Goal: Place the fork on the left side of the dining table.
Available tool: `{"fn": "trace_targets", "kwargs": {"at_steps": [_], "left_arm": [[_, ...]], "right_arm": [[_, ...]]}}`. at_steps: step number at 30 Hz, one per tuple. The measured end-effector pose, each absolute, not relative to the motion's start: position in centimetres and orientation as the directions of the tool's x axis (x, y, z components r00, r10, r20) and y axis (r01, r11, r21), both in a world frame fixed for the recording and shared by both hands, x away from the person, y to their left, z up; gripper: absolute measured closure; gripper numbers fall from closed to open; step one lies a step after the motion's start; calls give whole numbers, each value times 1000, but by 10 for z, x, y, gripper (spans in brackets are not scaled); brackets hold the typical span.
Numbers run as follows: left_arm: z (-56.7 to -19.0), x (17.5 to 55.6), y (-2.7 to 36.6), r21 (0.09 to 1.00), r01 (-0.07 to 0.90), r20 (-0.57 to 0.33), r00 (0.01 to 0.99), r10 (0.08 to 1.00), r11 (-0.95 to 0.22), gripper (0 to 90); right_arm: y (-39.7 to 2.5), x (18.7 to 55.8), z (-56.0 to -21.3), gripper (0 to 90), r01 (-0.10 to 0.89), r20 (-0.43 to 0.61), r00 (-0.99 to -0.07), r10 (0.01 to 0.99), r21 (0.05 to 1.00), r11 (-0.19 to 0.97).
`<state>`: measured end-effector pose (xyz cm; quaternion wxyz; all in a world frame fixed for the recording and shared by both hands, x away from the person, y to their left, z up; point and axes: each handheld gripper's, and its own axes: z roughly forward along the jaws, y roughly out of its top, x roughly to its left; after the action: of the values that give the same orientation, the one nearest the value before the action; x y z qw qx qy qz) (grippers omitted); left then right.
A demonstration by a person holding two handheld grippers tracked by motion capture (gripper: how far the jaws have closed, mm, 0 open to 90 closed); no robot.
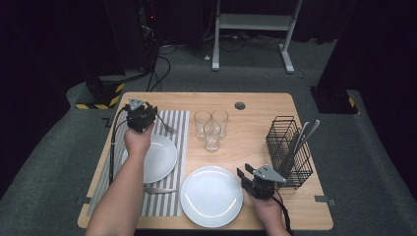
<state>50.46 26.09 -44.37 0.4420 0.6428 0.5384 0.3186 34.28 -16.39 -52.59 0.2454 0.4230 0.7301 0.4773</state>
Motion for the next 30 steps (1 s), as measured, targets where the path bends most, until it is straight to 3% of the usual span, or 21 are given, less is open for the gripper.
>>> {"fn": "trace_targets", "kwargs": {"at_steps": [30], "left_arm": [[-439,498,289,918,396,-84,170,982,10,736]], "right_arm": [[-163,343,-527,592,386,40,-522,852,902,194]]}}
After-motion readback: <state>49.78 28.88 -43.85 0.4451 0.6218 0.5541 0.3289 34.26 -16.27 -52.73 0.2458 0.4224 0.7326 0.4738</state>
